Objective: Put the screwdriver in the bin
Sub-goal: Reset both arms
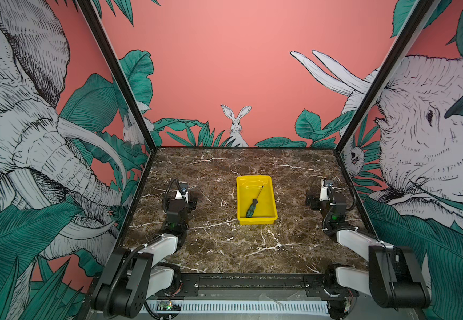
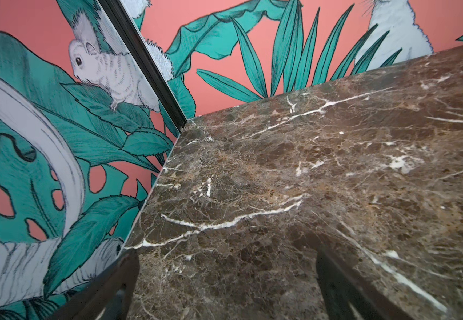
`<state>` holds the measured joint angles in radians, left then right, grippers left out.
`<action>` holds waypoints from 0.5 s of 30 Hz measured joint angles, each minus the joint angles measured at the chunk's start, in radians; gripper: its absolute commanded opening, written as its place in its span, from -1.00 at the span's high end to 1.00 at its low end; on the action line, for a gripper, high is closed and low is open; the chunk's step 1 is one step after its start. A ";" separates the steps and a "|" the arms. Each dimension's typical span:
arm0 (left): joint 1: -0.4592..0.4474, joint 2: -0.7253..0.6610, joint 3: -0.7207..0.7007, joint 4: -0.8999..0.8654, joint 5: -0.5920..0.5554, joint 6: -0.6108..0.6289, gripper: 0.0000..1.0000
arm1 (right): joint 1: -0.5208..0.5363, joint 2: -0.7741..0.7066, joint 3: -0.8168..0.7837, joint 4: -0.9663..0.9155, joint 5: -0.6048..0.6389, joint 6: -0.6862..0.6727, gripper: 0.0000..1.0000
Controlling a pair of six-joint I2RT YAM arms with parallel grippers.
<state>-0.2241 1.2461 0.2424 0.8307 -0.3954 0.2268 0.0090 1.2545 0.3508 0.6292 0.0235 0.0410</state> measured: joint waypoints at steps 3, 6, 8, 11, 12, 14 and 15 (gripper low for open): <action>0.003 0.117 0.003 0.073 0.038 -0.002 -0.99 | -0.001 0.025 0.000 0.054 0.012 -0.008 -0.99; 0.005 0.227 0.015 0.136 0.064 0.001 -0.99 | -0.002 0.066 0.000 0.106 0.023 -0.012 -0.98; 0.013 0.262 0.029 0.142 0.077 -0.002 -0.99 | -0.002 0.110 0.000 0.145 0.026 -0.013 -0.99; 0.051 0.257 0.060 0.126 0.126 -0.018 -0.99 | -0.002 0.205 -0.001 0.218 0.026 -0.016 -0.98; 0.069 0.261 0.074 0.126 0.146 -0.024 -0.99 | -0.002 0.248 -0.002 0.247 0.026 -0.019 -0.98; 0.101 0.281 0.098 0.140 0.193 -0.036 -0.99 | 0.000 0.290 -0.003 0.255 0.026 -0.023 -0.98; 0.116 0.298 0.112 0.141 0.220 -0.042 -0.99 | 0.003 0.295 -0.003 0.245 0.025 -0.026 -0.98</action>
<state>-0.1085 1.5436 0.3546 0.9718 -0.1753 0.1852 0.0116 1.5494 0.3477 0.8745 0.0486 0.0147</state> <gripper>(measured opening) 0.993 0.992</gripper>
